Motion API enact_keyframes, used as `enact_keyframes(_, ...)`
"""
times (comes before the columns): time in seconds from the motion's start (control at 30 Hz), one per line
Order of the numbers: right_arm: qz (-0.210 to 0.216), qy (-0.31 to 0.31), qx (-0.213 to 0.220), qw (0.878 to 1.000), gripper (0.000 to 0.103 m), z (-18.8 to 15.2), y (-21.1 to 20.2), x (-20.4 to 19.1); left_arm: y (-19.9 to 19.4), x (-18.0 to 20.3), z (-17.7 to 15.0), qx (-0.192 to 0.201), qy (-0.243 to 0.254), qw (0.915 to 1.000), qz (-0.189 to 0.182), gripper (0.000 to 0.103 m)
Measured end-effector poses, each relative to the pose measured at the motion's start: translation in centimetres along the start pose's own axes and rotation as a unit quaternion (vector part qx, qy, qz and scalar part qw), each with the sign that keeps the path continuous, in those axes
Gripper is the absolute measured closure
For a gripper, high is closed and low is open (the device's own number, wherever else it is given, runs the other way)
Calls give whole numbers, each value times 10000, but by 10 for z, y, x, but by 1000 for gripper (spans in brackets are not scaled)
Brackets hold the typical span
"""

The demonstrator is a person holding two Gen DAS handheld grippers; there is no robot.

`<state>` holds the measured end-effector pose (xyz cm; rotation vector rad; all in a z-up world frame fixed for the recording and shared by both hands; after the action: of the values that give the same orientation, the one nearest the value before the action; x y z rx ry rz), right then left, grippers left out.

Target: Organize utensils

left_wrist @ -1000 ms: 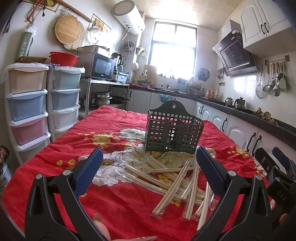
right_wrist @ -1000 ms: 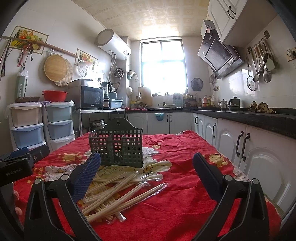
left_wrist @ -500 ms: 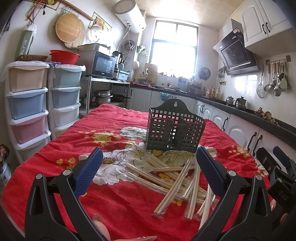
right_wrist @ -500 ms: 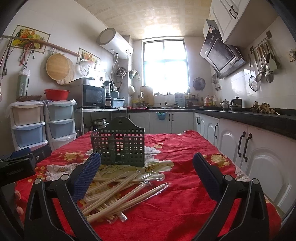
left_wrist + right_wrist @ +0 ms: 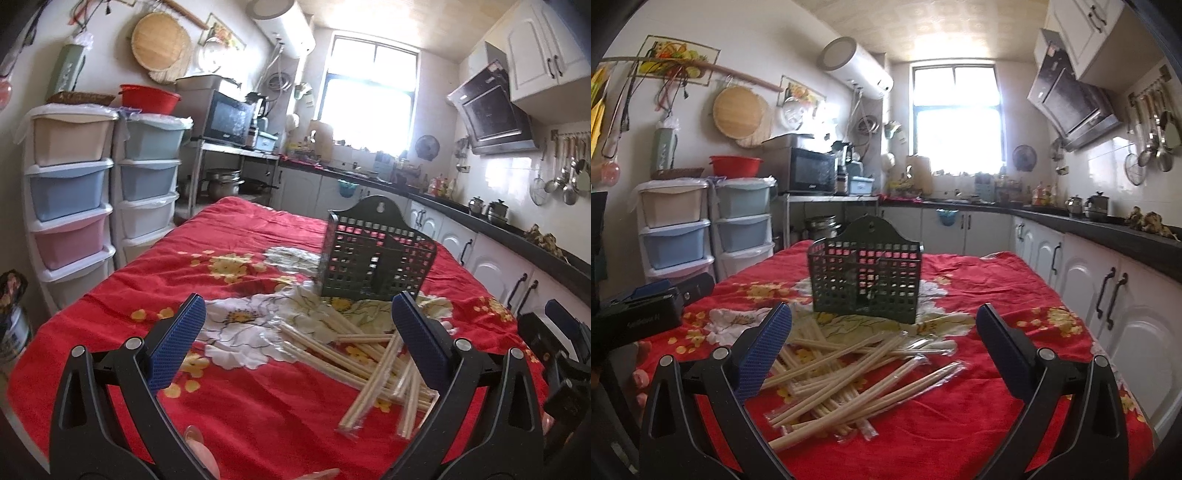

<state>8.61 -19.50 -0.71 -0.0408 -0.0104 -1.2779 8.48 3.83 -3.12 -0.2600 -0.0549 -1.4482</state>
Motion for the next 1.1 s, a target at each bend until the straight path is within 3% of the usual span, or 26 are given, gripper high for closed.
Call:
enact_keyframes(0.2, 272, 2, -340, 9990, 6, -1, 15, -10, 11, -23, -3, -325, -183, 9991, 209, 10)
enact_keyframes(0.5, 425, 36, -803, 9959, 6, -2, 42, -11, 25, -38, -10, -846, -459, 9953, 95, 10)
enact_keyframes(0.8, 190, 197, -1501, 9883, 6, -16, 77, 12, 48, -38, -25, -1514, -753, 9856, -82, 11)
enact_keyframes(1.0, -83, 559, -1989, 9784, 8, -32, 95, 41, 64, -29, -43, -2051, -937, 9737, -340, 34)
enact_keyframes(1.1, -181, 673, -2264, 9715, 22, -41, 102, 52, 70, -25, -53, -2282, -969, 9679, -416, 45)
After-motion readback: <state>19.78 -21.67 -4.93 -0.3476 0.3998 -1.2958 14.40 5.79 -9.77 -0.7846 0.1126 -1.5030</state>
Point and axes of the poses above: each gripper's, at about its wrist camera, not at the fingertips, and y roughly the way its jaws point, x to its right, z to its top, the point moved 8 cm from there along y, roughly the way its jaws point, and after that the axes turned 10 degrees about x, right-handed, at the moved point
